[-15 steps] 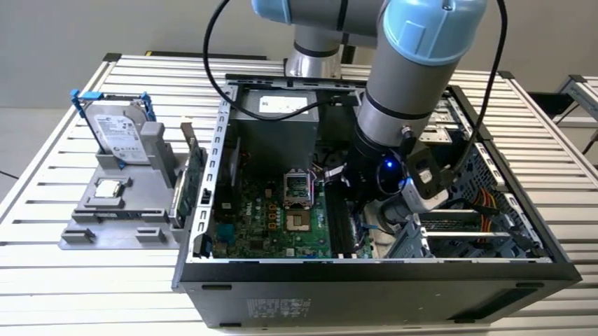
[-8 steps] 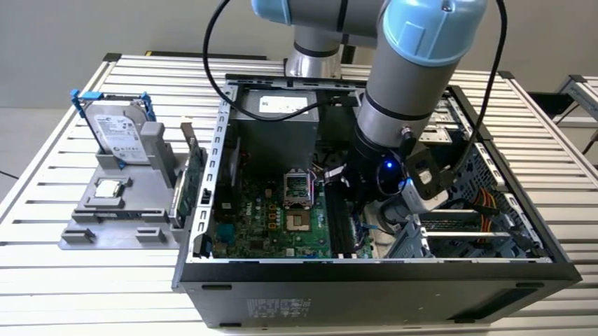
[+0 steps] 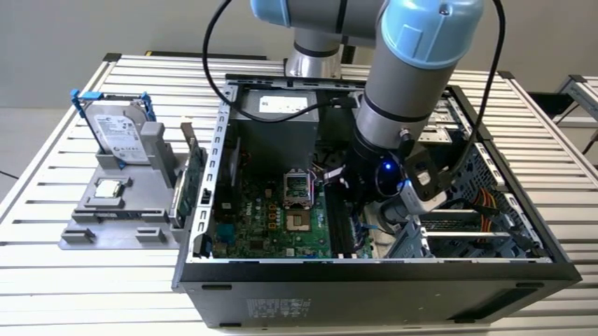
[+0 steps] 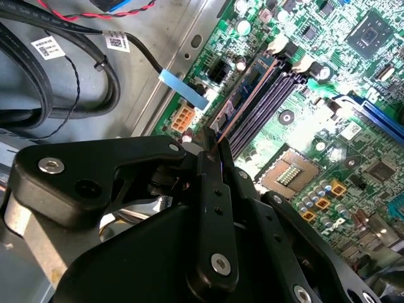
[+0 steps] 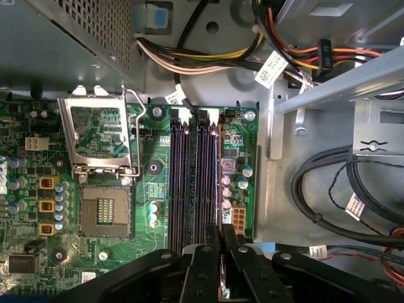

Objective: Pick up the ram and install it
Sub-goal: 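Insert the ram into the slot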

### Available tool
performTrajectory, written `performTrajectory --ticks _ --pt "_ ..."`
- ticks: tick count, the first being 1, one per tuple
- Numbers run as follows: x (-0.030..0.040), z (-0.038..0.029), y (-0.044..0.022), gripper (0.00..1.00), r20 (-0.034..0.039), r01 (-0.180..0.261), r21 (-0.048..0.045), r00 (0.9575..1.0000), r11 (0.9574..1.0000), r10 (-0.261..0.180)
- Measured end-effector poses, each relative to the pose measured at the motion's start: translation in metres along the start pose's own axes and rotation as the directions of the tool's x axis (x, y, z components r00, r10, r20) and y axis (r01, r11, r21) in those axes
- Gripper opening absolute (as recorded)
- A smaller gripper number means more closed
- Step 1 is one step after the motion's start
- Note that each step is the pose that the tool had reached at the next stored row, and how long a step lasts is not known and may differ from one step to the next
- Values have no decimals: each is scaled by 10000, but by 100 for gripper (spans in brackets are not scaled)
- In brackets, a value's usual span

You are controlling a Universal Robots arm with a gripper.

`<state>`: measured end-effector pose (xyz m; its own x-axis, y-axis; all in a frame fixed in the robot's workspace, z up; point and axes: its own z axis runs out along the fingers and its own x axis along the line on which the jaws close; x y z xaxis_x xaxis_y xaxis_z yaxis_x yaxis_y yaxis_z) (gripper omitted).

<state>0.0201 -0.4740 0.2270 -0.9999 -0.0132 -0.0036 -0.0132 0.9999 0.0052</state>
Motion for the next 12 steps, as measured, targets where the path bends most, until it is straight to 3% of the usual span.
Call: performTrajectory --ticks 12 --pt "17 37 0 0 0 54 8 10000 10000 -54"
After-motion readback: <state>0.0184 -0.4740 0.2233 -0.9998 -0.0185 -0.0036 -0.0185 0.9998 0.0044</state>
